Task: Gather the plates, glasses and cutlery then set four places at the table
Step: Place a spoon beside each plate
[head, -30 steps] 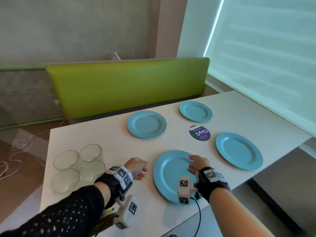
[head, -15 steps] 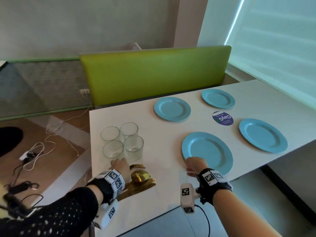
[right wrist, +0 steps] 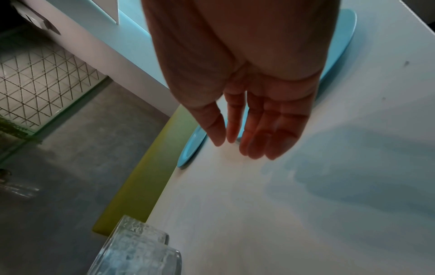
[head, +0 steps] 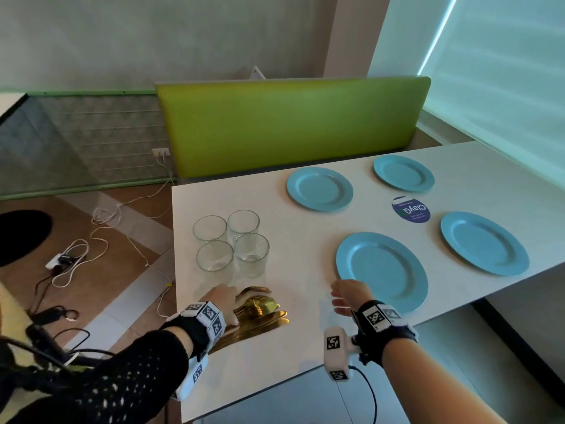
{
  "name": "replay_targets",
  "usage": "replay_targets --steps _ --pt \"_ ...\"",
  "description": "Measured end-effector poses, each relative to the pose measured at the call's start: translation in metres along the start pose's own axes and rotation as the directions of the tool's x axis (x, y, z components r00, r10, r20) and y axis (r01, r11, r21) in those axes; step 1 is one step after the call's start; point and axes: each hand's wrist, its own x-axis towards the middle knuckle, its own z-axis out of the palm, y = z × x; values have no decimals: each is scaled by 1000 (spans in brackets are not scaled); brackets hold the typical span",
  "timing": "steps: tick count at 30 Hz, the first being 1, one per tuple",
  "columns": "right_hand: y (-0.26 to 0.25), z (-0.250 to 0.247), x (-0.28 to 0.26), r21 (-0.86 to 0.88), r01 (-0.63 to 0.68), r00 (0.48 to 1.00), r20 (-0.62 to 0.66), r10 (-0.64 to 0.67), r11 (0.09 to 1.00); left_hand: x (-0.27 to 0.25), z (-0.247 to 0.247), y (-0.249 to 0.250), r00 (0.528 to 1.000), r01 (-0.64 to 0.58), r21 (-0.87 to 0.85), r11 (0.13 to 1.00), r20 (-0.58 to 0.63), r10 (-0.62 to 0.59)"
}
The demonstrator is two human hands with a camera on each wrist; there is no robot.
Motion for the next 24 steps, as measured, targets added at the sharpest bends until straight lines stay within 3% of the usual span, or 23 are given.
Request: replay_targets --steps 16,20,24 --pt "-5 -2 -9 -77 23 1000 5 -23 997 2 -2 17 1000 -5 12 1000 9 5" --pt "-7 2 -21 -123 87 995 67 -79 989 -3 -17 34 996 -93 -109 990 -15 92" --pt "-12 11 -38 -160 178 958 252 -134 971 -4 -35 62 983 -185 -408 894 -81 167"
